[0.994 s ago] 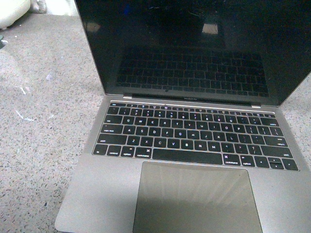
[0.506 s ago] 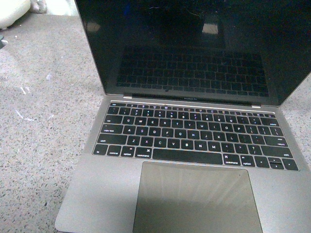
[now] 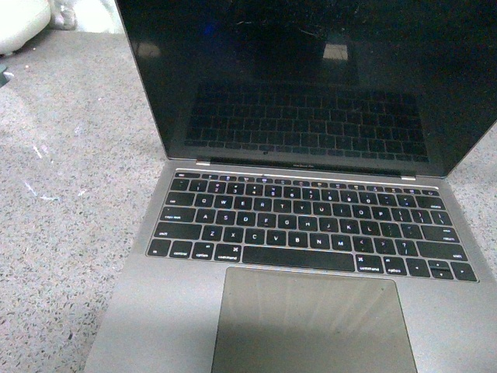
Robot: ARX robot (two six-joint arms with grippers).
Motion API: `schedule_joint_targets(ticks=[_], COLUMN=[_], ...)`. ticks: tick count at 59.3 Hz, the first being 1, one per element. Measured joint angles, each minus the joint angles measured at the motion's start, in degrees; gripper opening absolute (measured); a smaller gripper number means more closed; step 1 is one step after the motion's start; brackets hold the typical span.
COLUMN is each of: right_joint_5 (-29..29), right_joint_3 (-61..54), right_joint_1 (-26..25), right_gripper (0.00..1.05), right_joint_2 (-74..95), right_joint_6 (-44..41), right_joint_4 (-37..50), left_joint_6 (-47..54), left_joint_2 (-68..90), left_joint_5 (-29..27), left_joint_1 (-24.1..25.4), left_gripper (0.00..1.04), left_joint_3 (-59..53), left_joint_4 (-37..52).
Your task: Close laptop
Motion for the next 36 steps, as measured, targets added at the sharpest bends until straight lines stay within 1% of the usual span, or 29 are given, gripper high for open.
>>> schedule_joint_targets(ticks=[6,11,15,18,20,21,29,36], right_joint_5=[-0.37,-2.60,-5.44,-7.87,-10.64,-10.95,-20.41,-27.69], right_joint_3=[1.53,3.10,4.61,6.10,7.28,7.58,13.14,18.93], right_joint_1=[1.14,1.11,0.09,-1.46,-3.04,-3.45,-8.52,-10.91], right_gripper=[0.01,0.01,0.01,0.01,0.01,0.01,0.01,0.01], right_joint_2=[0.63,1.62,2.47,3.28,4.70,5.22,16.68,27.43], right_joint_6=[-3.26,-5.31,-7.15,-8.48,-9.79,-9.97,-15.15,-19.52], right_joint_4=[2.12,2.56,2.89,2.99,4.35,4.96,15.28,20.24], left_joint_6=[-0.44,-0.46,-0.76,-1.16,-1.27,-1.31,-0.59,3.23], left_joint_2=[0.46,1.42,3.58,6.60,8.11,8.72,17.70,26.93], left_joint_5=[0.15,0.87,1.46,1.27,1.14,1.09,-1.38,-3.54], left_joint_1=[-0.44,-0.44,-0.68,-1.77,-2.58,-2.93,-9.03,-13.64], left_gripper=[0.04,0.04,0.04,0.04,0.04,0.04,0.04,0.04], left_joint_3=[1.16,2.84,4.92,7.41,8.61,9.14,17.16,24.33], left_joint_4=[0.07,0.13,1.57,3.80,5.01,5.49,10.43,15.10])
